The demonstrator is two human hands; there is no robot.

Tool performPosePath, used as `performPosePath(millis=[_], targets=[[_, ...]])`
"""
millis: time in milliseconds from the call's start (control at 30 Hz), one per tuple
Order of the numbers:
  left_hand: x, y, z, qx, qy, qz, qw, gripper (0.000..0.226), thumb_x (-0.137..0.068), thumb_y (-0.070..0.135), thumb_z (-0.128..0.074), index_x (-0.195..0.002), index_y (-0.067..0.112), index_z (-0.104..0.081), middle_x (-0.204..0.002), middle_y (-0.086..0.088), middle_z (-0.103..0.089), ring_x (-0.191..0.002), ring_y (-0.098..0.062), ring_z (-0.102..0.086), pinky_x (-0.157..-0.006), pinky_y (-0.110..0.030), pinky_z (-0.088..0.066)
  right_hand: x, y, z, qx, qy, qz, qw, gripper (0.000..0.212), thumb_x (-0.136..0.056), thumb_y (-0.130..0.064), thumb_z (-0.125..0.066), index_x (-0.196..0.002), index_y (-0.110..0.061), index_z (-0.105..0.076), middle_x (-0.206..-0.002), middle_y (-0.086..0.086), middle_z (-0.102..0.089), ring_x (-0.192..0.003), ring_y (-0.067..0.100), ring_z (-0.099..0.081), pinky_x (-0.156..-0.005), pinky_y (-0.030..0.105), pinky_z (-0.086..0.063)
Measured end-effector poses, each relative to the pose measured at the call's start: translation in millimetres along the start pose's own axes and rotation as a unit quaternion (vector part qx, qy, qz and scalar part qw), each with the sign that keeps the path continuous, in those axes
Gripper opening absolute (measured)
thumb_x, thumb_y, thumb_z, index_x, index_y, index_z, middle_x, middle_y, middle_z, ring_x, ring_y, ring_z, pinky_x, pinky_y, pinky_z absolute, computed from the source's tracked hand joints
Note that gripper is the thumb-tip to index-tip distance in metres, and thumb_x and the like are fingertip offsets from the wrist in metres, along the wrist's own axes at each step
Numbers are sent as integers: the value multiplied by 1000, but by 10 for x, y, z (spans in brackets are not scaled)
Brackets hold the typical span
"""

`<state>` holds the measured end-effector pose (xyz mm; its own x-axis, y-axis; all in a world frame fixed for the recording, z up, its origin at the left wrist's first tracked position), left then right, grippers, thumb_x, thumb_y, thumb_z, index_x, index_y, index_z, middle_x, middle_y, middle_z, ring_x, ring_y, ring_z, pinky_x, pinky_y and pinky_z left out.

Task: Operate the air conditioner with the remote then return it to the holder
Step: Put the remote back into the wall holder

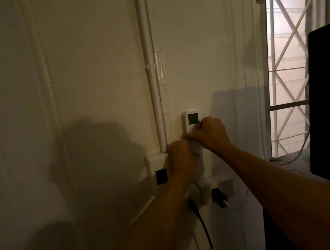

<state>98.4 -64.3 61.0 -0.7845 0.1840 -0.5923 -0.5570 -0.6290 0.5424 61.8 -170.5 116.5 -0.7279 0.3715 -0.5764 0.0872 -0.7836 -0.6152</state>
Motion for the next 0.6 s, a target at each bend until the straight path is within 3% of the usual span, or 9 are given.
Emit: performPosePath(millis=[200, 333, 467, 600], targets=[[25, -144, -78, -23, 2, 31, 999, 11, -87, 15, -60, -93, 7, -66, -101, -16, -68, -98, -28, -64, -83, -41, -56, 31, 164, -222, 25, -21, -35, 999, 44, -66, -41, -85, -85, -6, -67, -77, 4, -60, -70, 16, -59, -47, 19, -38], [25, -146, -100, -20, -2, 25, 999, 13, -89, 16, -59, -93, 6, -65, -104, -16, -66, -100, -28, -62, -83, -38, -55, 94, 221, -229, 24, -8, -42, 999, 45, -67, -42, -85, -59, -15, -50, -65, 1, -56, -58, 13, -54, -42, 19, -31], [41, -128, -49, -21, 0, 15, 1000, 12, -89, 15, -59, -95, 7, -65, -108, -16, -66, -100, -26, -62, -83, -34, -53, 151, 230, -225, 12, -7, -47, 999, 46, -68, -44, -84, -85, -4, -69, -74, 5, -59, -67, 16, -59, -43, 18, -31], [54, -131, -1, -27, -28, 29, 999, 15, -89, 15, -59, -95, 4, -65, -106, -18, -65, -93, -26, -63, -77, -32, -53, 291, 241, -229, -10, -27, -78, 997, 44, -74, -38, -80, -98, -3, -68, -84, 7, -62, -72, 18, -61, -52, 21, -42]])
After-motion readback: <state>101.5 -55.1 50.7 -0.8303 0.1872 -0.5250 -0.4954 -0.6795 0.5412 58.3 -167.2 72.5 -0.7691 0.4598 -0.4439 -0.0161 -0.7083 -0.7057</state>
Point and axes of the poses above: each hand's wrist, its own x-axis away from the middle knuckle, its own z-axis out of the back of the hand, y = z × x, the point moved 8 cm from there along -x, towards the middle knuckle
